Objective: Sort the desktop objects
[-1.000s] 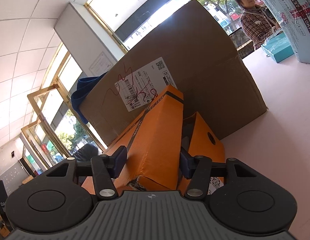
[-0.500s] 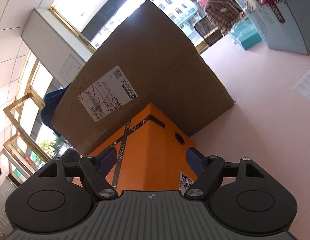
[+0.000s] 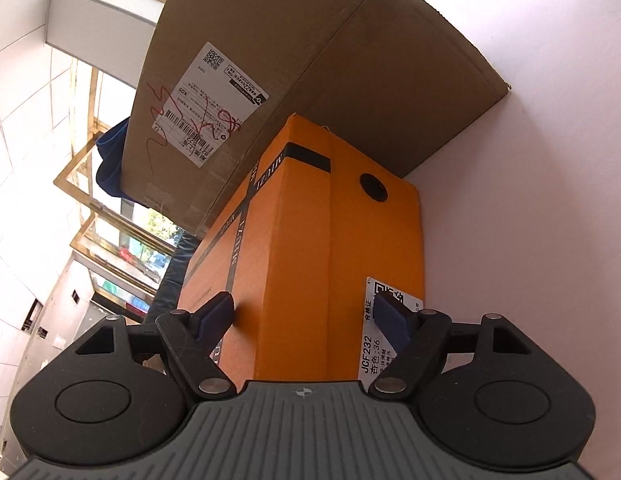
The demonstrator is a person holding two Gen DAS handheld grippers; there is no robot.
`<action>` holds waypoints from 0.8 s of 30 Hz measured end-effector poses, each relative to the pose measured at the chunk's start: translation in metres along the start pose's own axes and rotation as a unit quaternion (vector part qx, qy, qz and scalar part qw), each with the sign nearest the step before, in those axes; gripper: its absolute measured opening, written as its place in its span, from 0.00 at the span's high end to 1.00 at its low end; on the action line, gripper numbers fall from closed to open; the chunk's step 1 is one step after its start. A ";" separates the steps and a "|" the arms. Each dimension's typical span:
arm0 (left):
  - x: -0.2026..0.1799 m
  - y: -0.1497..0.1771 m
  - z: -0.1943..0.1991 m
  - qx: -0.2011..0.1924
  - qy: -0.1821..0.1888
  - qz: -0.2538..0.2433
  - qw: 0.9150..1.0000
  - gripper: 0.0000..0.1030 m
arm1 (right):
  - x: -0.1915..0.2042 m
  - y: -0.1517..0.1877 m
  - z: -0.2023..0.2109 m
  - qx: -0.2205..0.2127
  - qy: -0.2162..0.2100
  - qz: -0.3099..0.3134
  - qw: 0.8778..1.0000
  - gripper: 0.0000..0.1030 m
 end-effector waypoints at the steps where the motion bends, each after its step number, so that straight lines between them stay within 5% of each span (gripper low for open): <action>1: -0.002 0.005 0.006 0.002 -0.001 -0.005 1.000 0.00 | 0.001 0.003 0.003 0.002 0.000 0.002 1.000 0.26; 11: -0.006 0.066 0.076 0.013 -0.006 -0.010 1.000 0.00 | 0.016 0.053 0.061 0.021 -0.003 0.034 0.999 0.26; 24: -0.026 0.149 0.159 0.023 0.008 -0.080 0.997 0.00 | 0.030 0.109 0.138 0.004 -0.017 0.101 0.995 0.25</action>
Point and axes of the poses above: each gripper's, at about its wrist camera, not at the fingertips, and z roughly against the way its jaws point, x to its left, y to its underside, the point moved 4 cm from there along -z, roughly the way its jaws point, and after that the axes turned 3 degrees about -y, right-handed, at the moved point
